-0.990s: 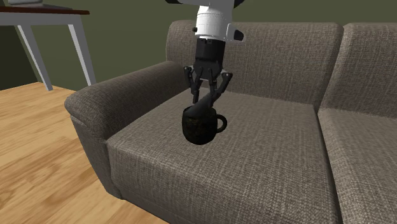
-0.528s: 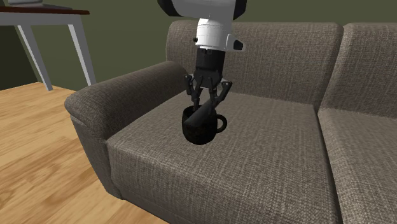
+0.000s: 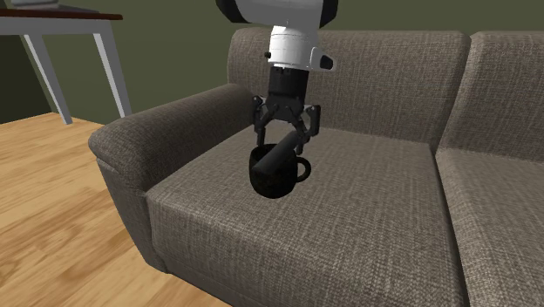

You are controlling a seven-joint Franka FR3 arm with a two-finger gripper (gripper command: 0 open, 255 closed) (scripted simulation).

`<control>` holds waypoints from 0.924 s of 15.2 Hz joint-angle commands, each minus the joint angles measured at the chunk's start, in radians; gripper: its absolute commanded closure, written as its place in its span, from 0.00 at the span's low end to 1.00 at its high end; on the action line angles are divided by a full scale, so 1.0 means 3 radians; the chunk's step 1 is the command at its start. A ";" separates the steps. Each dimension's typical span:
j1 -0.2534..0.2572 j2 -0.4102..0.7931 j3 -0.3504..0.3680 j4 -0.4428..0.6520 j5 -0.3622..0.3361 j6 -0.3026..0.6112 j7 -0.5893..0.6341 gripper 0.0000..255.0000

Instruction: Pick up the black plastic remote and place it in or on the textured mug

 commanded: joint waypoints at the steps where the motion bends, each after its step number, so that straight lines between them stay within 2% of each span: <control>1: 0.0000 0.0000 0.0000 0.0000 0.0000 0.0000 0.0000 0.00; 2: 0.0000 0.0001 0.0000 -0.0001 0.0000 0.0001 0.0000 0.00; 6: -0.0022 -0.0019 -0.0020 0.0400 -0.0016 -0.0421 0.0009 0.00; 14: -0.0022 -0.0019 -0.0020 0.0400 -0.0016 -0.0421 0.0009 0.00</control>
